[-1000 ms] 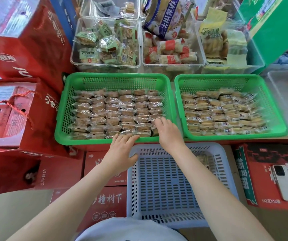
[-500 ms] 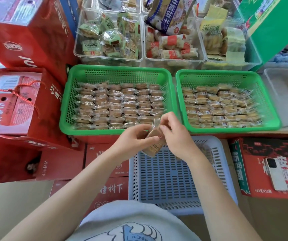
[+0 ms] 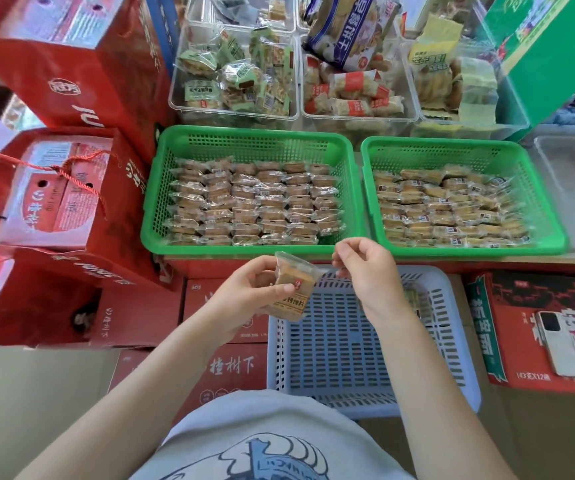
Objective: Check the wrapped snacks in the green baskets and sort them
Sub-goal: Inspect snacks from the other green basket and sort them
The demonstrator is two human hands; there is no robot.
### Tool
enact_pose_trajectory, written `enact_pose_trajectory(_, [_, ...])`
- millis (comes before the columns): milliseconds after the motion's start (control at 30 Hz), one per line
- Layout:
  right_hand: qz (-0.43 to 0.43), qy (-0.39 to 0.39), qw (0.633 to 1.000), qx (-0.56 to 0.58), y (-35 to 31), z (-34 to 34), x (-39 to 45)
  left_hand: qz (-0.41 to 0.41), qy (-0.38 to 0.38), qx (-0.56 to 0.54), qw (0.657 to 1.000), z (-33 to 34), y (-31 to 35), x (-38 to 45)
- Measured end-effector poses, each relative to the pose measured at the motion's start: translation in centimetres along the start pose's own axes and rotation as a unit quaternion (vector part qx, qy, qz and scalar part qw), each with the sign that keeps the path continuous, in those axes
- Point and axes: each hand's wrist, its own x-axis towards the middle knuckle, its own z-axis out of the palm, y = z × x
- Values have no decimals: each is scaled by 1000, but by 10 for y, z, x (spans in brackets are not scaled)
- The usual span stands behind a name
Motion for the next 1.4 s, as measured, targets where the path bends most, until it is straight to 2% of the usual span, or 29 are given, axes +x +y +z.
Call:
enact_pose_trajectory(67, [-11,-18,1000,3,-2,-3,-2,-4,-3,-14,1000,-2,-2,-4])
enact_pose_trajectory(167, [-8,-130,991,-18,-2,3,-14,-1,-7,-18,1000,-2,-4,-8])
enact_pose_trajectory(200, [-8,-146,989,-26,0,7,-18,1,-8,-16,1000,-1,-4,-9])
enact_pose_trajectory(333, [-3,-90,995,40,3,18,-24,7,-7,8,1000,4,-3,-10])
enact_pose_trajectory(567, [87,-59,975,196,1,22,-25,-4,-7,65,998,-2,7,-8])
enact_pose_trajectory(700, [101,-58,972,205,5,29,-24,-15,6,93,995,-9,12,-9])
enact_pose_trajectory(800, [108,-100,969,200,5,33,-25,-23,53,-6,998,-16,11,-8])
enact_pose_trajectory(867, [104,-155,971,147,4,33,-27,-45,87,-141,985,-20,10,-5])
enact_pose_trajectory(933, [86,-179,974,107,8,36,-27,-52,118,-208,970,-23,11,-3])
enact_pose_trajectory(1067, [103,-98,975,168,11,42,-21,-49,120,-232,964,-23,11,-3])
enact_pose_trajectory(1233, [157,-113,950,247,8,39,-14,-10,92,-196,976,-26,6,-1])
enact_pose_trajectory(1300, [160,-103,944,269,8,37,-12,-14,76,-144,986,-28,5,-1])
enact_pose_trajectory(1367, [125,-71,961,237,8,37,-12,-26,53,-52,997,-30,4,0])
enact_pose_trajectory(1400, [79,-50,982,161,9,36,-12,-30,34,-7,999,-30,3,0])
